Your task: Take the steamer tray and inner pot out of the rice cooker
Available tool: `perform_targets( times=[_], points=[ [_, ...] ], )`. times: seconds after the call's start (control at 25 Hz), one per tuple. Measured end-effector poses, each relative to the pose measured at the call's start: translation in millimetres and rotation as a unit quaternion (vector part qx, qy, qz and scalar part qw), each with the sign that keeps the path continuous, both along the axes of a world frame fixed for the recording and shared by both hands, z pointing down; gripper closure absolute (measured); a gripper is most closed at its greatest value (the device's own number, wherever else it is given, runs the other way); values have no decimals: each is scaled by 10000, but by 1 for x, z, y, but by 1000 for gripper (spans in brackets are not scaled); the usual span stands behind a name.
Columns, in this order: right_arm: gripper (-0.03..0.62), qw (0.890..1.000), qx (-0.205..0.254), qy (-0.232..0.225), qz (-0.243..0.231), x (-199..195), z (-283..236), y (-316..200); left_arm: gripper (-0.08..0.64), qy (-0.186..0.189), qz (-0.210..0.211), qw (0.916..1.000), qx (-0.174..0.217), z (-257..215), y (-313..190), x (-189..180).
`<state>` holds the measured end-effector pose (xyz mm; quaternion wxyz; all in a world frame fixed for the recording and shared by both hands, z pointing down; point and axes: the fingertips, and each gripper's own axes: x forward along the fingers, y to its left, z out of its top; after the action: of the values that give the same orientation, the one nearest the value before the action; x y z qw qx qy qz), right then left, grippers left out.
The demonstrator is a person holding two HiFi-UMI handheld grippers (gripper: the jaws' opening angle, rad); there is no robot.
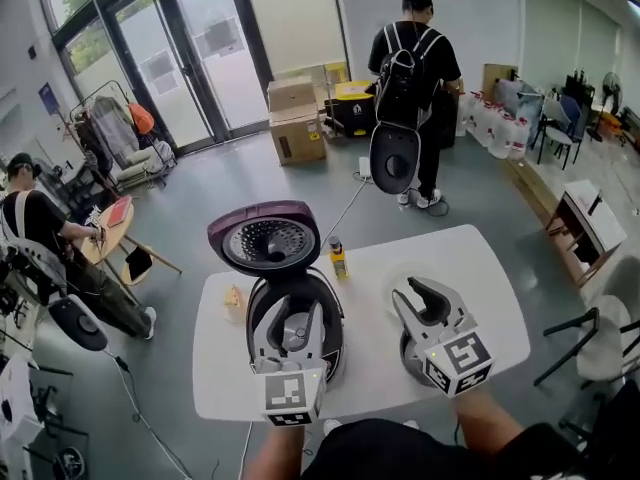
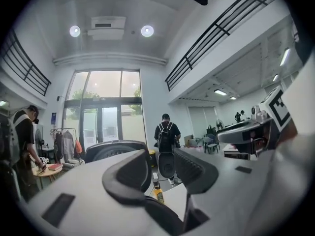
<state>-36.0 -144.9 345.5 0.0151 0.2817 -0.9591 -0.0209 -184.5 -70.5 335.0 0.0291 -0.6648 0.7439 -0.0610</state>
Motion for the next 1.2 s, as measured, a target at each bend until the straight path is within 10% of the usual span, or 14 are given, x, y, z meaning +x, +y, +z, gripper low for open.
perform_targets(
  times=[0.28, 1.2],
  points=[
    [582, 9996, 252, 32, -86, -28, -5, 10, 566, -94, -400, 9992, 19, 2, 19, -31],
    [594, 9988, 401, 277, 30, -55, 5, 10, 565, 58, -367, 9991, -211, 30, 24, -52]
  ],
)
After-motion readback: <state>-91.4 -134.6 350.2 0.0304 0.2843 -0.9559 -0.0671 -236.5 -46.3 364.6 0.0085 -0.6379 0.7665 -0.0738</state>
